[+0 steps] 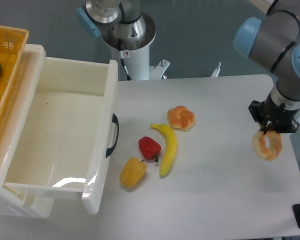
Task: Place the donuts in the upper white drawer
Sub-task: 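Hold the glazed donut in the gripper above the table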
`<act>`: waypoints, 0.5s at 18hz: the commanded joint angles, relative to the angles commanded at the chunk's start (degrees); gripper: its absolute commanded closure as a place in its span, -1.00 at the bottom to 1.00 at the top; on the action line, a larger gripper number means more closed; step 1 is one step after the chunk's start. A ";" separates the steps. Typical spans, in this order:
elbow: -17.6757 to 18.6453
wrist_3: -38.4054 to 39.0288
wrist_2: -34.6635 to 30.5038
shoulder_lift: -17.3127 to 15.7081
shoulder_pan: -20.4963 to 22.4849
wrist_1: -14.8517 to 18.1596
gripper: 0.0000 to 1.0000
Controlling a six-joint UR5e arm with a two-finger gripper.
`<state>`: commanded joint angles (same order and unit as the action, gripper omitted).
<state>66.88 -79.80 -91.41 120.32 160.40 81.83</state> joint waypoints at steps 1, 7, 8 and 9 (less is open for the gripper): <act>0.00 0.00 0.00 0.00 0.00 0.00 1.00; -0.35 0.79 1.49 -1.14 -1.31 0.00 1.00; -0.26 1.40 1.84 -1.66 -2.10 0.00 1.00; -0.18 2.54 2.54 -2.63 -2.72 0.09 1.00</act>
<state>66.71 -77.27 -88.86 117.70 157.68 81.91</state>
